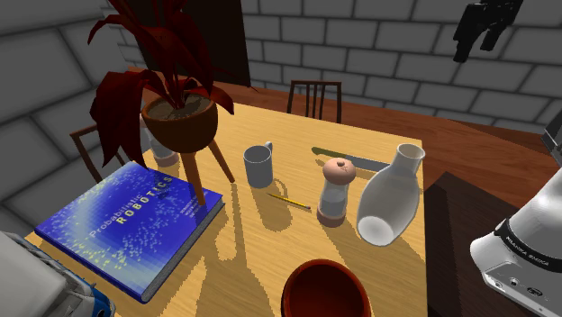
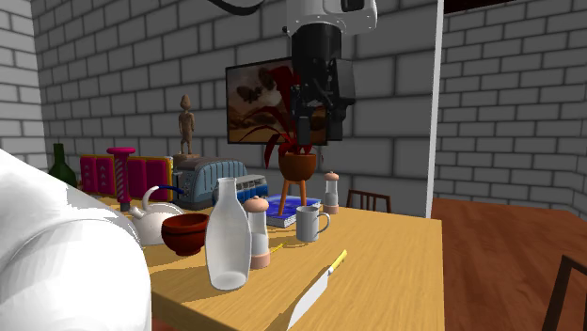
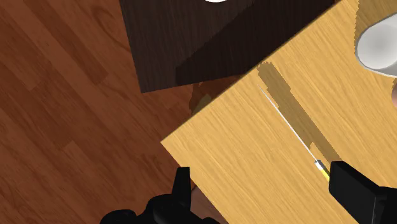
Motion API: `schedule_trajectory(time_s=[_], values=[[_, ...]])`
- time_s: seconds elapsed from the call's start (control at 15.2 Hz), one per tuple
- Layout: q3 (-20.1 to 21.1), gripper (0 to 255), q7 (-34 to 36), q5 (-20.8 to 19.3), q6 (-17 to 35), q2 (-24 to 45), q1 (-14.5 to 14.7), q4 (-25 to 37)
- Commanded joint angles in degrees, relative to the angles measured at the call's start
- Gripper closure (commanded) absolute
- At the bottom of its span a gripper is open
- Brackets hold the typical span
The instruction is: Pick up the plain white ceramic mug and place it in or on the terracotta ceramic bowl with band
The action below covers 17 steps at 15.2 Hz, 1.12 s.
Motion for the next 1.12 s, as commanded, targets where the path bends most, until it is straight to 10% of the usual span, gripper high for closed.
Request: schedule_trajectory(time_s=[0.0,1.06], values=[[0.00,0,0.00,0.00,0.00,0.00,0.00,0.00],[14.57,0,17.73,7.36,19.59,19.72,3.70,1.49]])
